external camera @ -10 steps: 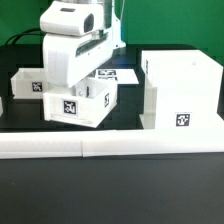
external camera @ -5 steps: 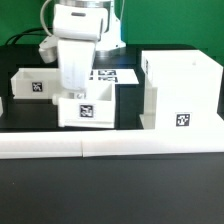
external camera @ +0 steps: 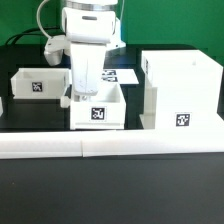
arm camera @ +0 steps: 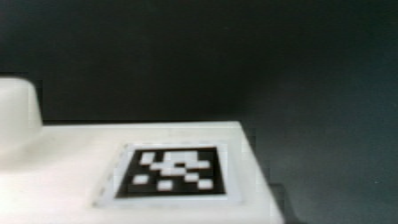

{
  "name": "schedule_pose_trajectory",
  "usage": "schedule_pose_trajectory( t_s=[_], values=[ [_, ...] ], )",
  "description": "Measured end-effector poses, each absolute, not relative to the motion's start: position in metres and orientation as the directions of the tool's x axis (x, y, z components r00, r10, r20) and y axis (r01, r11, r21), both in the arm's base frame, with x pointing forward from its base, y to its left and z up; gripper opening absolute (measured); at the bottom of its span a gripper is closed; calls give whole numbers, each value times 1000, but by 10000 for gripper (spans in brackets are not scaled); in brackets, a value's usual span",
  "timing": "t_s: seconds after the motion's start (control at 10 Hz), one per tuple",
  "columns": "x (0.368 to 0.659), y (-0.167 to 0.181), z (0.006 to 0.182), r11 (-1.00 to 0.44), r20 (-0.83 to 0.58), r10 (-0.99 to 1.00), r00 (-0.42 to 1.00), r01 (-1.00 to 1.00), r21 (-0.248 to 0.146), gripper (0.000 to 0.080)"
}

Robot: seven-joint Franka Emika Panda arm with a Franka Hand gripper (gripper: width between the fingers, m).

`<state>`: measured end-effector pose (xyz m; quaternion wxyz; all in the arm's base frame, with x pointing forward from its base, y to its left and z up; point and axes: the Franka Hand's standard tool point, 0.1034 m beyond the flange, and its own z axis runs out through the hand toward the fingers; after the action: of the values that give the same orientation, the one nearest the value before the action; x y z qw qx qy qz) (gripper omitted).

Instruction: Assemble drawer

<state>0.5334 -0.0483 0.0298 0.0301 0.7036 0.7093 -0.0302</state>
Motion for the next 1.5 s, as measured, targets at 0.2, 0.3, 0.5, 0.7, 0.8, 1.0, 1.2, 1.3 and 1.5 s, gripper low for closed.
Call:
schedule_pose_trajectory(
  t_s=[0.2, 0.3, 0.5, 0.7, 0.8, 1.0, 1.2, 1.3, 1.5],
  values=[
    [532, -46, 28, -15, -84, 996, 15, 1000, -2, 42],
    [531, -48, 28, -17, -84, 996, 17, 1000, -2, 42],
    [537, -37, 28, -63, -81, 995, 63, 998, 4, 42],
    [547, -29, 27, -70, -77, 995, 70, 998, -1, 42],
    [548, -29, 23, -71, -77, 995, 70, 998, -4, 42],
    [546, -30, 22, -73, -78, 994, 72, 997, -7, 42],
    [548, -29, 21, -75, -74, 994, 76, 997, 24, 42],
    [547, -26, 20, -88, -72, 993, 89, 996, 19, 42],
    [548, -27, 21, -102, -72, 992, 103, 995, 20, 42]
  ],
)
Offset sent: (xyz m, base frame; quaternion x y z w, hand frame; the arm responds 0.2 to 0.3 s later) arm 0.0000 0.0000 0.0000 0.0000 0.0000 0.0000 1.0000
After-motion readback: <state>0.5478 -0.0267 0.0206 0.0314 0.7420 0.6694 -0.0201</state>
